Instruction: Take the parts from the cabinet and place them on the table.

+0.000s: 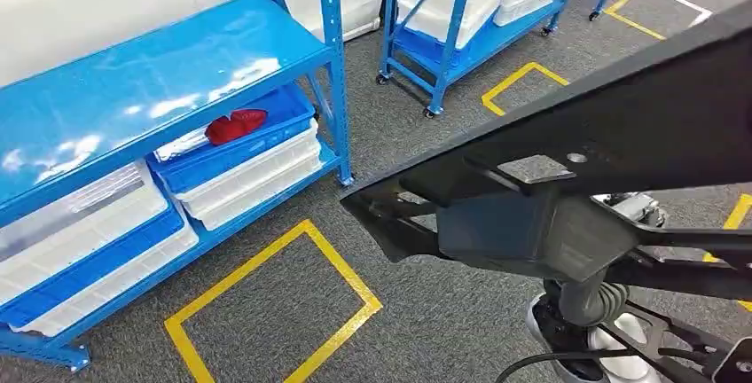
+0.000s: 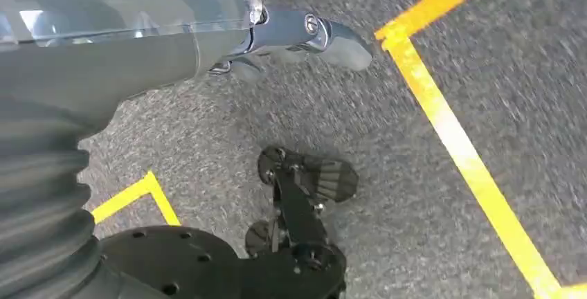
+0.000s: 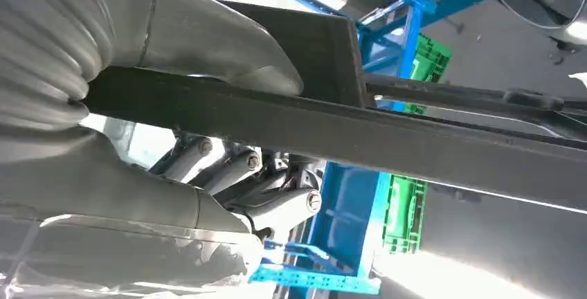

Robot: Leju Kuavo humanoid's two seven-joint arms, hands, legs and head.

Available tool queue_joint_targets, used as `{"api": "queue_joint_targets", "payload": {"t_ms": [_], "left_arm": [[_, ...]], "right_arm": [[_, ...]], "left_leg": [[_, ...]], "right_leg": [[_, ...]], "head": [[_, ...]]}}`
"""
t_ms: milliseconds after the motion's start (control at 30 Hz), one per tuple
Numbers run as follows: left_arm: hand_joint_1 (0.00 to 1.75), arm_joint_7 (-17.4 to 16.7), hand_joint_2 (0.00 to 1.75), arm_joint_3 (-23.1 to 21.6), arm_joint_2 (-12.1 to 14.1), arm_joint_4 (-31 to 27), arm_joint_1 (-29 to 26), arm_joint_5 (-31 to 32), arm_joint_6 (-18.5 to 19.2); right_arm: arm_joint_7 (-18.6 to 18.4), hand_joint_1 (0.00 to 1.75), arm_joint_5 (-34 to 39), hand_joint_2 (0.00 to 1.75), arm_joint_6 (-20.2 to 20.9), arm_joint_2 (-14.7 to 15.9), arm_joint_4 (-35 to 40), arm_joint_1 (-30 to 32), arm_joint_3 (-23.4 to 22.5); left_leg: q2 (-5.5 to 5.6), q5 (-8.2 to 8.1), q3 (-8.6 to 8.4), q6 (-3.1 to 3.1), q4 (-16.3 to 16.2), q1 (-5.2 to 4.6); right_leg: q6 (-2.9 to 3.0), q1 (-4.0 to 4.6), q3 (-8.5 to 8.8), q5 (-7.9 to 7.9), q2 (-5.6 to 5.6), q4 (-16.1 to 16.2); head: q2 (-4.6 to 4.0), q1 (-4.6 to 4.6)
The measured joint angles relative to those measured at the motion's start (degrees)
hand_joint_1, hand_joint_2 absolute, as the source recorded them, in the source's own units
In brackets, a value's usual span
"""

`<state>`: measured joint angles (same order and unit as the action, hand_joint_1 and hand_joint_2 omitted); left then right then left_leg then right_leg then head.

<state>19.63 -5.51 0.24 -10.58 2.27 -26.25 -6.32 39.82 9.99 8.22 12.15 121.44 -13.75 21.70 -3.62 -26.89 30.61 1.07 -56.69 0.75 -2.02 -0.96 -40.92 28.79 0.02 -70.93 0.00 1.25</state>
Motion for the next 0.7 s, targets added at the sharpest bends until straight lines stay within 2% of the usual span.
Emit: {"api": "queue_joint_targets", "payload": {"t_ms": [33,67,100,133,200,233,267,300,333,400,433,467,500,533,567,600,633,700], "left_arm": [[0.0,0.1,1.75,0.0,0.0,0.0,0.0,0.0,0.0],[0.0,0.3,1.75,0.0,-0.1,0.0,0.0,0.0,0.0],[0.0,0.5,1.75,0.0,-0.1,0.0,-0.1,-0.1,-0.1],[0.0,0.7,1.75,0.0,0.0,0.0,-0.2,-0.2,-0.3],[0.0,0.7,1.75,0.0,0.1,0.0,-0.2,-0.5,-0.4],[0.0,0.9,1.75,0.0,0.2,0.0,-0.2,-0.7,-0.4],[0.0,1.0,1.75,0.1,0.4,0.0,-0.1,-0.8,-0.4],[0.0,1.5,1.75,0.2,0.4,0.0,-0.2,-0.9,-0.2],[0.0,2.0,1.75,0.3,0.5,0.0,-0.3,-1.0,0.0],[0.0,3.1,1.75,0.5,0.7,0.0,-0.5,-1.4,0.8],[0.0,3.6,1.75,0.5,0.9,0.0,-0.5,-1.4,1.3],[0.0,4.1,1.75,0.6,0.9,0.0,-0.7,-1.7,1.6],[0.0,4.5,1.75,0.8,0.9,0.0,-0.7,-1.9,1.8],[0.0,4.9,1.75,1.1,0.9,0.0,-0.7,-2.0,1.8],[0.0,5.0,1.75,1.3,0.9,0.0,-0.7,-2.2,1.8],[0.0,5.0,1.75,1.5,1.0,0.0,-0.8,-2.5,1.6],[0.0,5.0,1.75,1.6,0.9,0.0,-0.7,-2.6,1.3],[0.0,4.6,1.75,1.7,0.9,0.0,-0.5,-2.6,0.8]], "right_arm": [[0.0,1.75,-0.1,1.75,1.0,-0.2,0.1,0.1,0.0],[0.0,1.75,-0.4,1.75,2.0,-0.5,0.2,0.4,-0.1],[0.0,1.75,-0.8,1.75,3.1,-1.1,0.4,0.7,-0.3],[0.0,1.75,-1.0,1.75,3.7,-1.6,0.6,1.0,-0.5],[0.0,1.75,-1.6,1.75,4.4,-2.7,0.6,1.3,-0.9],[0.0,1.75,-1.9,1.75,4.6,-3.1,0.6,1.4,-1.2],[0.0,1.75,-2.1,1.75,5.0,-3.7,0.6,1.5,-1.4],[0.0,1.75,-2.2,1.75,5.1,-4.3,0.6,1.3,-1.5],[0.0,1.75,-2.2,1.75,5.1,-4.6,0.6,1.4,-1.5],[0.0,1.75,-2.2,1.75,5.1,-4.8,0.5,1.5,-1.7],[0.0,1.75,-2.0,1.75,5.4,-4.8,0.4,1.7,-1.8],[0.0,1.75,-1.8,1.75,6.3,-4.9,0.4,1.9,-2.0],[0.0,1.75,-1.5,1.75,7.1,-5.1,0.4,1.9,-2.3],[0.0,1.75,-1.3,1.75,7.8,-5.4,0.4,1.9,-2.5],[0.0,1.75,-1.1,1.75,8.7,-5.8,0.4,1.9,-2.7],[0.0,1.75,-0.9,1.75,9.5,-6.1,0.3,1.9,-3.0],[0.0,1.75,-0.8,1.75,9.9,-6.2,0.2,1.7,-3.3],[0.0,1.75,-0.7,1.75,10.3,-6.3,-0.2,1.8,-3.6]], "left_leg": [[-0.56,-0.13,-0.18,-0.18,0.0,0.0],[-1.04,-0.32,-0.42,-0.4,0.0,-0.06],[-1.4,-0.61,-0.46,-0.85,-0.2,-0.58],[-1.82,-0.67,-0.49,-1.08,-0.2,-0.6],[-2.94,-0.76,-0.74,-1.75,-0.1,-0.6],[-3.55,-0.95,-0.95,-2.07,0.0,-0.58],[-1.77,-1.62,-0.79,-2.52,-0.6,-0.16],[1.08,-3.48,0.19,-2.62,-3.0,-0.11],[2.37,-5.85,1.99,-2.7,-7.0,-0.08],[3.15,-9.71,6.4,-2.82,-16.3,-0.11],[3.16,-9.85,7.56,-2.77,-18.5,-0.11],[3.21,-8.51,7.38,-2.63,-17.8,-0.11],[3.34,-6.21,6.12,-2.43,-14.7,-0.11],[3.78,-3.44,3.98,-2.17,-10.0,-0.11],[5.32,-0.65,1.44,-1.81,-4.4,-0.11],[8.51,-0.76,0.32,-1.39,-1.7,-0.09],[8.17,-0.85,-0.02,-1.47,-0.6,0.03],[7.17,-0.82,0.13,-1.2,-0.8,-0.36]], "right_leg": [[0.19,0.05,3.17,-2.44,-0.82,5.8],[0.47,0.2,6.17,-4.13,-2.65,10.9],[1.1,1.0,7.01,-3.3,-4.39,12.9],[1.75,0.93,6.76,-3.63,-3.48,12.9],[2.36,1.17,6.37,-3.5,-2.27,12.6],[2.77,0.94,6.42,-3.7,-1.6,13.0],[3.2,0.57,6.63,-3.97,-1.14,13.3],[3.57,0.58,6.59,-4.05,-0.61,13.3],[3.84,0.62,6.54,-4.08,-0.17,13.3],[4.07,0.86,6.43,-4.12,1.2,13.3],[4.09,0.96,6.42,-4.13,1.9,13.3],[4.09,1.0,6.46,-4.14,2.73,13.2],[4.06,1.03,6.48,-4.16,3.51,13.1],[4.05,1.02,6.53,-4.16,4.27,13.0],[4.0,1.02,6.56,-4.13,5.0,12.9],[3.66,1.24,6.33,-4.19,5.63,12.7],[3.37,1.1,5.99,-4.28,6.35,12.5],[2.53,0.6,5.64,-4.7,7.41,12.7]], "head": [[0.0,0.0],[0.0,0.02],[0.0,0.02],[0.0,-0.17],[0.0,-0.15],[0.0,-0.09],[0.0,-0.11],[0.0,-0.22],[0.0,-0.35],[0.0,-0.39],[0.0,-0.37],[0.0,-0.37],[0.0,-0.39],[0.0,-0.39],[0.0,-0.39],[0.0,-0.31],[0.0,-0.3],[0.0,-0.37]]}}
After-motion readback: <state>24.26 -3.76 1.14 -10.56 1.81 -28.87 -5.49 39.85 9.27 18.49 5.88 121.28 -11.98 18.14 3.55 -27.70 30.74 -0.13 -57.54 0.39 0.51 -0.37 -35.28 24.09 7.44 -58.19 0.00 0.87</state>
